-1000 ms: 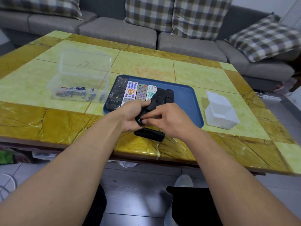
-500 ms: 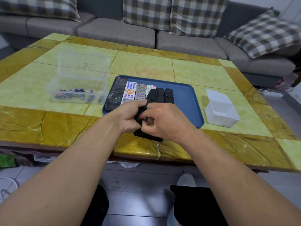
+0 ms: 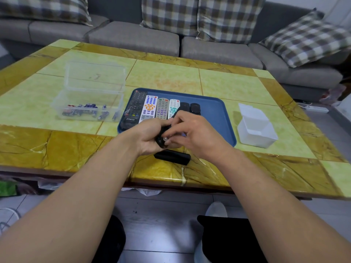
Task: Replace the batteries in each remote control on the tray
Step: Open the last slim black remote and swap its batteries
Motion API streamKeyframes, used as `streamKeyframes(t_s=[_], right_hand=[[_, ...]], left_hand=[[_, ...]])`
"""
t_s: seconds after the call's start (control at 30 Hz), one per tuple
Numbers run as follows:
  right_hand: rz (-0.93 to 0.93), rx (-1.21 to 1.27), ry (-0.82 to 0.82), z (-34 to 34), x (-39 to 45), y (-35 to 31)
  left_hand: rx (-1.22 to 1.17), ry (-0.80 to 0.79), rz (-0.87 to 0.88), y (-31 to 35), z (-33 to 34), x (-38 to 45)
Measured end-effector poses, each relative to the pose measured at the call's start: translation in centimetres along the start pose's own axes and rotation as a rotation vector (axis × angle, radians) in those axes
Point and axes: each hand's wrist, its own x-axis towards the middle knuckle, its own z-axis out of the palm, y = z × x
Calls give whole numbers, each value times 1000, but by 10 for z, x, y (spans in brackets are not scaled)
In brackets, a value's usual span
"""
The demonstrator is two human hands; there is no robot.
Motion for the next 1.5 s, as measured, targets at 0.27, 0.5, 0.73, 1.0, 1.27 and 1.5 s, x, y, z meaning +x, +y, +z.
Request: streamKeyframes(t_s=[0.27, 0.5, 0.73, 1.0, 1.27, 1.5], right_hand=[[777, 1143, 280, -12, -3, -5], [1056, 1335, 214, -8, -2, 9], [864, 409, -141, -6, -3, 7], [835, 308, -330, -9, 1, 13], [835, 236, -426, -6, 7, 6], [838, 396, -374, 1, 24, -2]], left_hand=[[-32, 180, 111, 4, 0, 5], [-74, 268, 147, 6, -4, 7], [-109, 330, 208, 9, -10, 7], [-133, 370, 229, 13, -11, 3], [-152, 392, 231, 16, -15, -5], [-286, 496, 379, 23, -26, -10]])
